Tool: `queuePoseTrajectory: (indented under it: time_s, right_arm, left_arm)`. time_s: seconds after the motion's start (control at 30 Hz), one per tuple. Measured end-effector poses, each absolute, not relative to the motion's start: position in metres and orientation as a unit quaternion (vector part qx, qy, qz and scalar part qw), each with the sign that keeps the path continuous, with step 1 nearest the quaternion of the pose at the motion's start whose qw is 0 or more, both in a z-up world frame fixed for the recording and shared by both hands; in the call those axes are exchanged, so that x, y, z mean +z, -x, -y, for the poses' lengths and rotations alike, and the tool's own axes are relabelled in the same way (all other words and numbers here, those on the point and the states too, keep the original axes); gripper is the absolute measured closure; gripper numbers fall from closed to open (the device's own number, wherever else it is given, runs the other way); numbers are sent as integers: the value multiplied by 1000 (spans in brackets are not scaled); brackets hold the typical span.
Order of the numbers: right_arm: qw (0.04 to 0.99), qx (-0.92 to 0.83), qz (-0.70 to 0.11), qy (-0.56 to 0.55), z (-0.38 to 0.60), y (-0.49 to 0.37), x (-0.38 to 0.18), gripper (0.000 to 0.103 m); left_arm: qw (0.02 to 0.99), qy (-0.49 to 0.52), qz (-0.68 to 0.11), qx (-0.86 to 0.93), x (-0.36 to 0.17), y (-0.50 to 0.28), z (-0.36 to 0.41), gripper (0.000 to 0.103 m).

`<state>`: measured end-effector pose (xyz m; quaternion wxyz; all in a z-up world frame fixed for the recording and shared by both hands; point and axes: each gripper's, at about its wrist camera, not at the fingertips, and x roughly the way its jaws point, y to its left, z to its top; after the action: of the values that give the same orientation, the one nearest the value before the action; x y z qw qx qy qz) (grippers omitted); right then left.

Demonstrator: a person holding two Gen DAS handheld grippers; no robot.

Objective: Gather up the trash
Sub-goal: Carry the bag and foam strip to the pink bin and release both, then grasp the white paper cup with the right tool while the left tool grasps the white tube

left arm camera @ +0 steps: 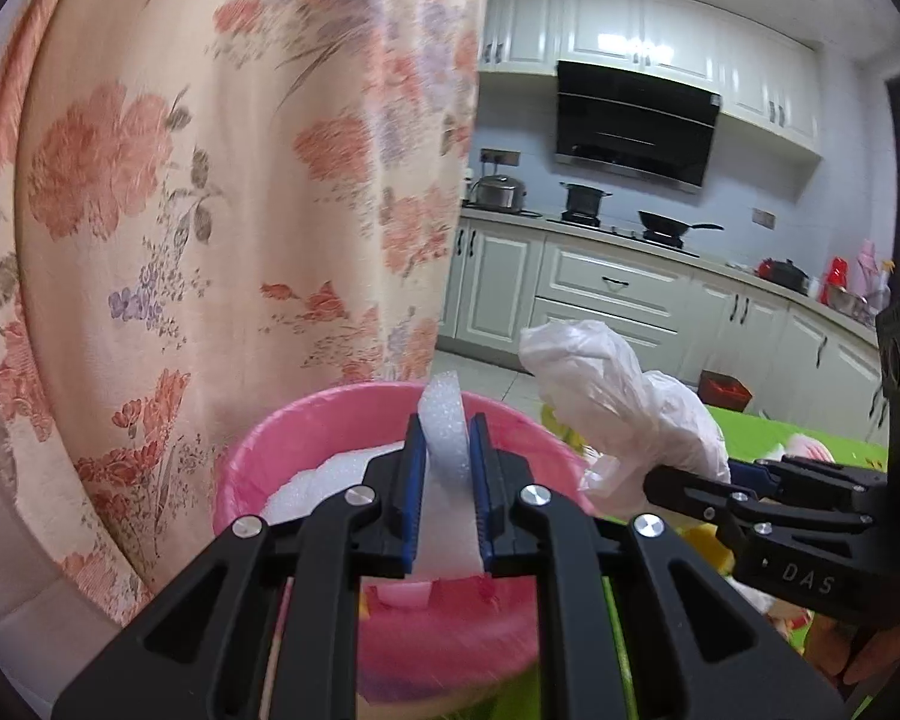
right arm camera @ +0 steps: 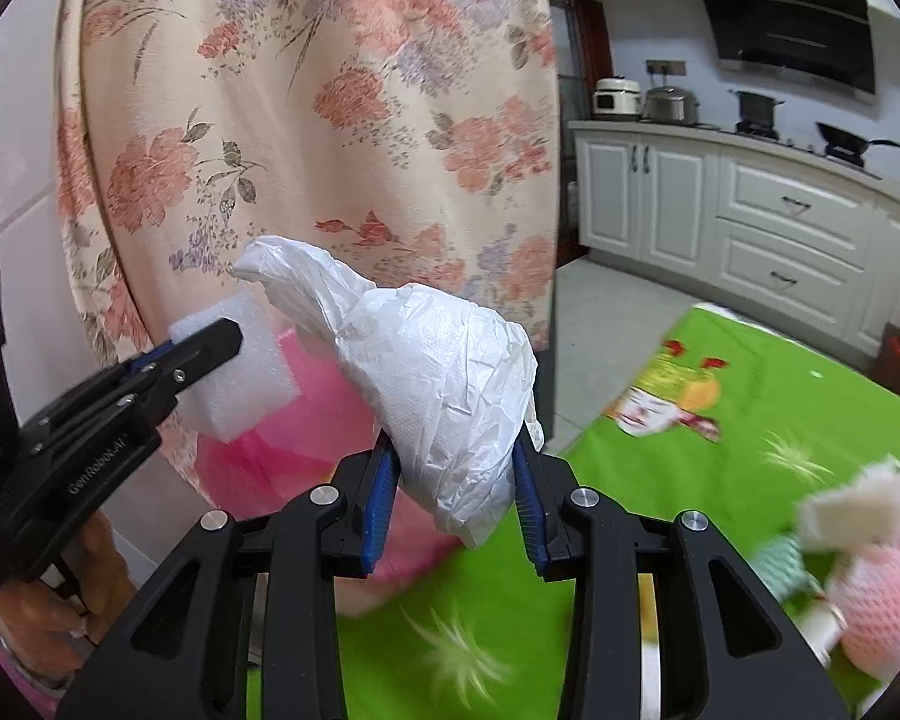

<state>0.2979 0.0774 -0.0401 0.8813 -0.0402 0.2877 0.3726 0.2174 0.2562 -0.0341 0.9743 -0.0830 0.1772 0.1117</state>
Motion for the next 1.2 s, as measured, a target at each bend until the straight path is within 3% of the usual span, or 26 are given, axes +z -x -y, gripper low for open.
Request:
queuePoseTrajectory:
  time_s: [0.17,0.23,0.27,0.33,0.37,0.83,1.2]
  right_arm:
    - [869,390,-302,39,-109,-326,-45,64]
    - [868,392,-302,45,-116,-331,-47,58]
    - [864,399,-302,48,-119,-333,-50,56]
    - [862,405,-301,50,-122,-334,-54,38]
    - [862,407,-299,51,-122,-334,-56,36]
    - [883,372,-280,59,-73,-309,-61,37]
    - [919,290,-265,26,40,-272,-56,33]
  left_arm:
    - [969,98,-188,129,-39,-245,-287,88]
    - [966,102,-193,139,-43,-252,-296,79]
    - [965,102,-193,144,-45,-253,-299,68]
    - [964,95,-194,158,-49,-253,-303,56]
    - [963,90,-195,166,-50,-253,-304,47]
    - [959,56,-175,214,-48,-212,-269,6]
    - [969,55,-196,137,-66,-198,-179,5]
